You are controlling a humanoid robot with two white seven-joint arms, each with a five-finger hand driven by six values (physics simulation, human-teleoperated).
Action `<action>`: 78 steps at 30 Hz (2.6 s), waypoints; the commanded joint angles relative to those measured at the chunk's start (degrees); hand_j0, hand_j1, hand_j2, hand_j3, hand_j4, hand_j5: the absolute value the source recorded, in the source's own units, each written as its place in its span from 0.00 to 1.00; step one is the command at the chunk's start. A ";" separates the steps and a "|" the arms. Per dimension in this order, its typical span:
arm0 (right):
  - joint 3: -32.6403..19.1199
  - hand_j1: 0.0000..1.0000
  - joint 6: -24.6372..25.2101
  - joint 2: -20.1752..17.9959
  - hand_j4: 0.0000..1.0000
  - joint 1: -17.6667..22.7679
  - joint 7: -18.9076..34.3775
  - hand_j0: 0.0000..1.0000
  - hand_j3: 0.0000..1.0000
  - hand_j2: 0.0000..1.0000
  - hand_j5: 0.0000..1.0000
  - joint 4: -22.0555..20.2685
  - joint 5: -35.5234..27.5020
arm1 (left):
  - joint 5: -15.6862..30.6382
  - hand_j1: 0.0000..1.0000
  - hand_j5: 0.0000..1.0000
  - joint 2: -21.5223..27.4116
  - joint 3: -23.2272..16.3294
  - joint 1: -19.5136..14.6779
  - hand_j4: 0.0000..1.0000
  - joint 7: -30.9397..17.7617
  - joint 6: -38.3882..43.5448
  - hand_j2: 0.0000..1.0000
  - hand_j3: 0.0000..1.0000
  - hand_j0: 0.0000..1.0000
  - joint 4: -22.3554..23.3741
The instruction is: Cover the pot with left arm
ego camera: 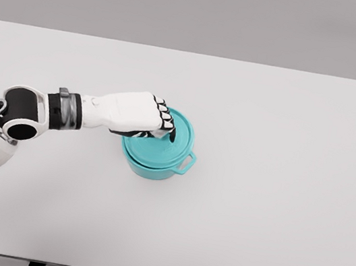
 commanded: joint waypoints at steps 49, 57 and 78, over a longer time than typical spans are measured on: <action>0.00 1.00 0.00 0.00 1.00 0.00 0.01 1.00 1.00 1.00 1.00 0.01 0.00 | 1.04 0.71 0.71 1.22 0.62 -0.18 0.71 0.12 0.15 0.71 0.71 0.71 -1.82; 0.00 1.00 0.00 0.00 1.00 0.00 0.01 1.00 1.00 1.00 1.00 0.01 0.00 | 1.04 0.71 0.71 1.49 0.79 -0.26 0.71 0.12 0.15 0.71 0.71 0.71 -2.52; 0.00 1.00 0.00 0.00 1.00 0.00 0.01 1.00 1.00 1.00 1.00 -0.08 0.00 | 5.70 0.85 0.85 13.78 6.95 0.26 0.85 0.12 0.15 0.85 0.85 0.85 -9.81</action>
